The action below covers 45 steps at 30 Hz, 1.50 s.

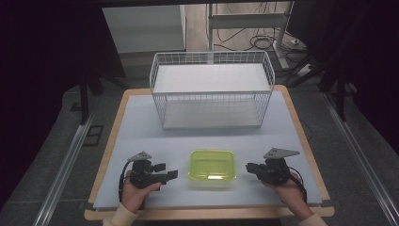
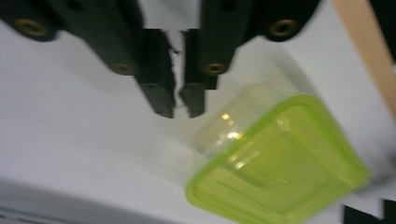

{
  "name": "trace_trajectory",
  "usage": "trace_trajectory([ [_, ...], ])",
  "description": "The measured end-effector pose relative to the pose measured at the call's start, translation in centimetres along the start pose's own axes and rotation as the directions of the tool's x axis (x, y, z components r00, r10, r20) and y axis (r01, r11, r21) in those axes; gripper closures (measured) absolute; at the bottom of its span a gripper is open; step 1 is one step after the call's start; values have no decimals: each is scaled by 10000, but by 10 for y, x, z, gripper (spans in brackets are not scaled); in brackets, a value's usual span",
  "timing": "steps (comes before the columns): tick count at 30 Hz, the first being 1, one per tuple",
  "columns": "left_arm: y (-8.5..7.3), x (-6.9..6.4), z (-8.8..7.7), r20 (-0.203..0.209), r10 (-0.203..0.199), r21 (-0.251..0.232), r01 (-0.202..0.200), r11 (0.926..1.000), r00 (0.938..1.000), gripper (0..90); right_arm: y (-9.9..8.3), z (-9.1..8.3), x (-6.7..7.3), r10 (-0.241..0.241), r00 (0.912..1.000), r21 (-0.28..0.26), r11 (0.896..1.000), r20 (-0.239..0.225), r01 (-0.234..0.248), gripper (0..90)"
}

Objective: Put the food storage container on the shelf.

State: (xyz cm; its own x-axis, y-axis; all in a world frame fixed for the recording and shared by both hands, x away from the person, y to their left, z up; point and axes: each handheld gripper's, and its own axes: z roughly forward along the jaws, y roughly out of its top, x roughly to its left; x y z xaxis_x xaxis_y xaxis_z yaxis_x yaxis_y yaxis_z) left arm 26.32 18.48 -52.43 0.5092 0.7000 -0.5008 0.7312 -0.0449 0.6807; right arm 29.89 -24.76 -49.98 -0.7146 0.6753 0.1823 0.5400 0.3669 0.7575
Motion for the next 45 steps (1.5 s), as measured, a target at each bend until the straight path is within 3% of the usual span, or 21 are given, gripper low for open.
trace_trajectory([
  [3, 1, -1, -3, 128, -87, -111, 88, 9999, 9999, 246, 1, -10, -3, 356, 9984, -526, 9979, -429, -378, 566],
  [5, 2, -2, -4, 201, -115, -138, 118, 9998, 9997, 251, 1, -13, -5, 657, 9961, -724, 9949, -582, -699, 501],
  [8, 3, -3, -4, 265, -65, -122, 68, 9999, 9996, 253, 2, -15, -7, 937, 9932, -889, 9910, -698, -997, 449],
  [12, 7, -4, -4, 684, -199, -129, 208, 9997, 9975, 254, 3, -16, -8, 962, 9899, -874, 9906, -1039, -1054, 410],
  [13, 8, -3, -3, 972, -406, -110, 419, 9991, 9944, 253, 4, -17, -7, 928, 9880, -976, 9897, -1234, -1051, 379],
  [15, 9, -3, -2, 1073, -527, -131, 544, 9984, 9928, 254, 5, -17, -6, 996, 9862, -951, 9891, -1321, -1126, 371],
  [17, 11, -3, 1, 1165, -624, -61, 636, 9980, 9912, 255, 5, -14, -6, 1468, 9742, -662, 9849, -1716, -1601, 361],
  [20, 13, -6, 2, 1186, -545, 23, 546, 9985, 9914, 260, 5, -11, -4, 1854, 9641, -431, 9795, -1900, -1969, 362],
  [26, 14, -8, 3, 1249, -510, 21, 511, 9987, 9909, 261, 6, -9, 0, 1869, 9651, -294, 9803, -1833, -1954, 366],
  [28, 15, -8, 4, 1328, -589, 36, 590, 9983, 9894, 262, 8, -7, -1, 2023, 9618, -230, 9774, -1841, -2100, 369],
  [29, 16, -9, 6, 1261, -621, 102, 613, 9981, 9901, 263, 9, -3, -2, 2276, 9538, -114, 9721, -1959, -2343, 373],
  [30, 17, -10, 7, 1241, -616, 73, 611, 9981, 9904, 263, 9, -2, -2, 2336, 9519, -73, 9708, -1982, -2397, 373],
  [39, 25, -10, 22, 1228, -842, 260, 816, 9963, 9888, 289, 13, 10, -3, 2577, 9481, 110, 9655, -1863, -2602, 396],
  [42, 28, -8, 29, 1489, -1079, 386, 1033, 9939, 9830, 306, 13, 15, -6, 2939, 9367, 352, 9556, -1905, -2927, 420],
  [43, 28, -8, 29, 1489, -1079, 386, 1033, 9939, 9830, 308, 13, 15, -6, 2939, 9367, 352, 9556, -1905, -2927, 420],
  [45, 30, -8, 34, 1587, -1169, 468, 1108, 9927, 9804, 316, 13, 20, -9, 3384, 9160, 418, 9404, -2157, -3375, 444],
])
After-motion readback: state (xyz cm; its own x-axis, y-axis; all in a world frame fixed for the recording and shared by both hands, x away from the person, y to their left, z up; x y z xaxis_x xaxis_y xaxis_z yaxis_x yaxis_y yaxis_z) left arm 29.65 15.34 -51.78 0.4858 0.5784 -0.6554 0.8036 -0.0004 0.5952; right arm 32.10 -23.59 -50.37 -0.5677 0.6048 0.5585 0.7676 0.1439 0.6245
